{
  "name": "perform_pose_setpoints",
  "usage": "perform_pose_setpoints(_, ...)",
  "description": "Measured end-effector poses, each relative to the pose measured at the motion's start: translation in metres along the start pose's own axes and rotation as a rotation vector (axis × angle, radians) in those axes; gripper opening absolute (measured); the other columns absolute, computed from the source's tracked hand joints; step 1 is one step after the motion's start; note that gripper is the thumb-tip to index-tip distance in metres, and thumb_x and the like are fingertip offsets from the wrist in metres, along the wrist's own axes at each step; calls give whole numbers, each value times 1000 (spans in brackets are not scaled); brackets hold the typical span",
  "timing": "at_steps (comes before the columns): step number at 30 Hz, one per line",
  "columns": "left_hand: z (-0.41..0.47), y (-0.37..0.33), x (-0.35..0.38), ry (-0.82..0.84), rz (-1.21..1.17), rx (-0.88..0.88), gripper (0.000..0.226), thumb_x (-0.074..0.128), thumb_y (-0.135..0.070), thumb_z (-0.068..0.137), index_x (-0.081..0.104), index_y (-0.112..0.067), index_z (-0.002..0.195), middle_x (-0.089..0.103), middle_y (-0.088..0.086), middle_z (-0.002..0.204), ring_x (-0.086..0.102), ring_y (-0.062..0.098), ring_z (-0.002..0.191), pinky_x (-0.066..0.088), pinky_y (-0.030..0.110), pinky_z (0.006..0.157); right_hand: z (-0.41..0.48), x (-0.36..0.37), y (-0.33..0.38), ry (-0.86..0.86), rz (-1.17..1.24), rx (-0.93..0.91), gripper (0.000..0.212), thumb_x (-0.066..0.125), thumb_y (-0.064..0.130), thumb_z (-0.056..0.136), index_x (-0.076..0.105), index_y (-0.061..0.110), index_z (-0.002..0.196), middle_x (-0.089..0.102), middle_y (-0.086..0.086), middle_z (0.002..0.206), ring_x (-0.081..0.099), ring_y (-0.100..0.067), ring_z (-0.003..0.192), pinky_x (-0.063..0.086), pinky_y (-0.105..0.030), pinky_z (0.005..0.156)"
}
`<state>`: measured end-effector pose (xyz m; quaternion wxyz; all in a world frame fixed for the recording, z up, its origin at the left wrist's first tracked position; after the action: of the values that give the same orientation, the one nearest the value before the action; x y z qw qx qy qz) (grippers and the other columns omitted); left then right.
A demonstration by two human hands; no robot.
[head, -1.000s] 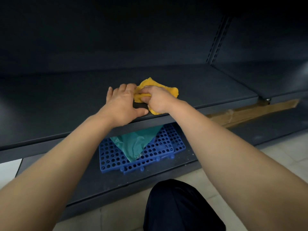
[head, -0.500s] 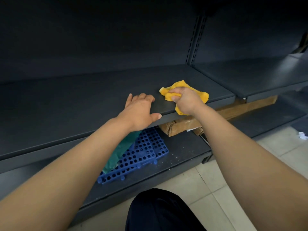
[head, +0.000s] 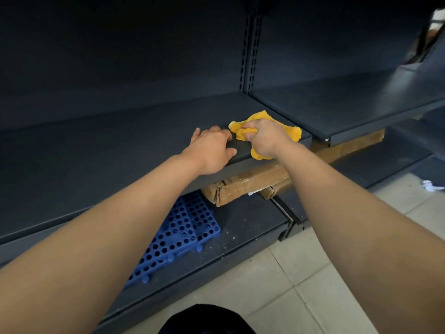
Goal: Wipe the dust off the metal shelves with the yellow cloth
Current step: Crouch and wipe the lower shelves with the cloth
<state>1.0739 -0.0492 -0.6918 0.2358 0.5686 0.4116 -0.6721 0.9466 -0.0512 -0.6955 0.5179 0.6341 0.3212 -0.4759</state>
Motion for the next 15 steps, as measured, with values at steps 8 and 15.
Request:
perform_pose_setpoints(8, 32, 24, -12, -29, -28, -131, 54, 52, -39, 91, 39, -15, 138, 38, 11, 142, 36, 27, 132, 7, 40, 118, 32, 6, 19, 2, -14, -98, 38, 40, 24, 100, 47, 28, 137, 53, -7, 136, 48, -29, 124, 32, -41, 109)
perform_pose_setpoints(15, 44, 66, -17, -22, 37, -264, 61, 50, -46, 90, 36, -14, 140, 36, 11, 144, 34, 27, 134, 7, 42, 118, 74, 29, 71, 66, -136, -263, 48, 41, 17, 96, 38, 32, 142, 32, -4, 151, 32, -27, 137, 23, -43, 113)
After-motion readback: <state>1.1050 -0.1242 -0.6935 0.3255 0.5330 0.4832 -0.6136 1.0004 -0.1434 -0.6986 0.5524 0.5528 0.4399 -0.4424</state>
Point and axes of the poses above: each hand's wrist, its own z-axis towards the middle knuckle, its own x-axis out of the palm, y = z × x, the point moved 8 cm from there along z, towards the middle knuckle
